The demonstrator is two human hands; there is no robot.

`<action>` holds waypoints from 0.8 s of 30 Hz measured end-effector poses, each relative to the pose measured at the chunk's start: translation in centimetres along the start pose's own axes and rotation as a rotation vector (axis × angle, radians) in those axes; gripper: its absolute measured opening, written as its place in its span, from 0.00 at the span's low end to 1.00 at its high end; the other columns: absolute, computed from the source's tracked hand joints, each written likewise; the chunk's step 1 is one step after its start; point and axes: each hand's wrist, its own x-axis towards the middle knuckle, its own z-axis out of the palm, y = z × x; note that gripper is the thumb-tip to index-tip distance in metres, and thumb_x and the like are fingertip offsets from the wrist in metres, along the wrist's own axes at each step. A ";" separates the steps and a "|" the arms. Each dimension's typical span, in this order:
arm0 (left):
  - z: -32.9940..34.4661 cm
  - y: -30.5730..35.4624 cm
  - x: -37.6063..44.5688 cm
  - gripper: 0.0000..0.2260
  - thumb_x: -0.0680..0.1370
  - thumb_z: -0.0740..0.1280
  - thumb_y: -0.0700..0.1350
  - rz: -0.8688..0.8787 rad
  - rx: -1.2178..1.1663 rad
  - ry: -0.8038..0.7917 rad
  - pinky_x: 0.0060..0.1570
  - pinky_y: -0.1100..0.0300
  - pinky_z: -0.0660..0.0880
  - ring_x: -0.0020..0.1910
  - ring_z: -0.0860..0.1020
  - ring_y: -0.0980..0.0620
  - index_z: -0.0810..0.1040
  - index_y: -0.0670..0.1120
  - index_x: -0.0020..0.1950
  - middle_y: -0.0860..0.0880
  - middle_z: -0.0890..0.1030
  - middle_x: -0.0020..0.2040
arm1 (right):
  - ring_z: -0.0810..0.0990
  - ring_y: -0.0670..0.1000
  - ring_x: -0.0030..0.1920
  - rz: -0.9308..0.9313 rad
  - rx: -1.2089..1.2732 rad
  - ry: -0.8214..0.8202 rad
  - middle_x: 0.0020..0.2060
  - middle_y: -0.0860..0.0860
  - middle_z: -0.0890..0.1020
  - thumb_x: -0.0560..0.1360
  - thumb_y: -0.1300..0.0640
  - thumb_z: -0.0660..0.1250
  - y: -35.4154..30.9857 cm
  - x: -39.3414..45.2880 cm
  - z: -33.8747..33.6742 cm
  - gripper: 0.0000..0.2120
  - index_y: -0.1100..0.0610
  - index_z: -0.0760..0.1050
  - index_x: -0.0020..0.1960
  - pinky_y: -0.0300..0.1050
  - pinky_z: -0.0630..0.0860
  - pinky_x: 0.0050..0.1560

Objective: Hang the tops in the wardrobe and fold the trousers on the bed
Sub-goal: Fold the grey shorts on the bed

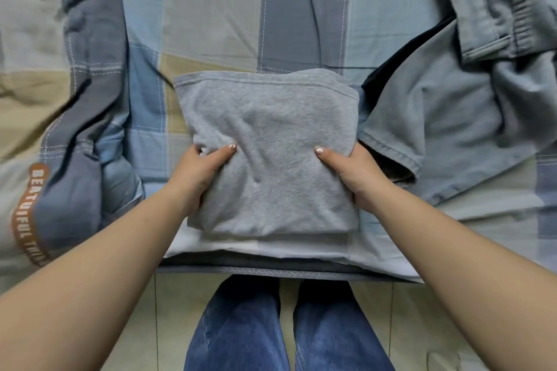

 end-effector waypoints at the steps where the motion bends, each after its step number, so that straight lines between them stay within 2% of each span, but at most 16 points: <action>1: 0.2 0.3 -0.5 0.13 0.70 0.75 0.51 0.008 -0.033 -0.001 0.41 0.62 0.78 0.43 0.84 0.57 0.77 0.54 0.51 0.57 0.85 0.44 | 0.83 0.48 0.51 -0.013 -0.006 0.008 0.51 0.46 0.84 0.72 0.55 0.72 -0.3 -0.5 -0.4 0.12 0.47 0.76 0.55 0.45 0.78 0.51; 3: 0.5 0.8 -1.9 0.12 0.72 0.74 0.48 0.019 -0.078 -0.032 0.31 0.65 0.78 0.38 0.83 0.60 0.74 0.55 0.51 0.60 0.84 0.40 | 0.83 0.45 0.50 -0.029 -0.004 0.004 0.49 0.43 0.84 0.72 0.54 0.72 -1.0 -1.8 -1.2 0.12 0.45 0.76 0.54 0.42 0.78 0.49; 5: 0.6 2.2 -4.2 0.13 0.72 0.74 0.48 0.015 -0.096 -0.079 0.28 0.66 0.77 0.37 0.83 0.59 0.73 0.56 0.52 0.60 0.84 0.40 | 0.83 0.44 0.48 -0.035 0.014 0.004 0.48 0.43 0.84 0.73 0.53 0.71 -2.3 -3.9 -2.2 0.11 0.45 0.77 0.53 0.39 0.78 0.46; 10: 1.0 5.9 -11.0 0.32 0.60 0.77 0.54 0.035 -0.117 -0.185 0.35 0.57 0.80 0.46 0.84 0.49 0.74 0.50 0.63 0.49 0.85 0.50 | 0.83 0.49 0.51 -0.055 0.090 0.002 0.50 0.48 0.85 0.73 0.56 0.70 -6.2 -11.2 -5.1 0.10 0.51 0.78 0.54 0.44 0.80 0.50; 14: 1.4 10.0 -17.7 0.38 0.56 0.77 0.56 0.085 -0.099 -0.271 0.36 0.57 0.80 0.47 0.84 0.47 0.74 0.48 0.65 0.47 0.85 0.51 | 0.84 0.51 0.51 -0.071 0.178 0.062 0.51 0.51 0.85 0.71 0.55 0.71 -9.5 -19.5 -6.7 0.14 0.55 0.78 0.56 0.44 0.80 0.46; 17: 1.5 13.4 -22.5 0.35 0.56 0.77 0.56 0.132 -0.047 -0.366 0.35 0.58 0.80 0.46 0.84 0.47 0.75 0.50 0.61 0.48 0.85 0.49 | 0.84 0.52 0.50 -0.101 0.234 0.118 0.50 0.52 0.85 0.68 0.53 0.72 -12.0 -26.3 -7.4 0.17 0.53 0.78 0.55 0.46 0.80 0.45; 21: 1.6 17.7 -29.1 0.24 0.62 0.79 0.48 0.190 0.052 -0.494 0.33 0.59 0.79 0.42 0.84 0.46 0.78 0.47 0.56 0.46 0.86 0.45 | 0.84 0.53 0.50 -0.142 0.318 0.235 0.50 0.52 0.85 0.63 0.49 0.74 -13.8 -36.0 -7.4 0.24 0.54 0.77 0.58 0.44 0.81 0.43; 24: 2.1 19.9 -33.9 0.18 0.68 0.75 0.47 0.235 0.142 -0.597 0.38 0.55 0.81 0.44 0.84 0.45 0.78 0.46 0.56 0.44 0.85 0.46 | 0.84 0.52 0.49 -0.203 0.433 0.366 0.49 0.53 0.85 0.64 0.51 0.73 -13.5 -42.5 -6.8 0.23 0.56 0.77 0.58 0.41 0.80 0.39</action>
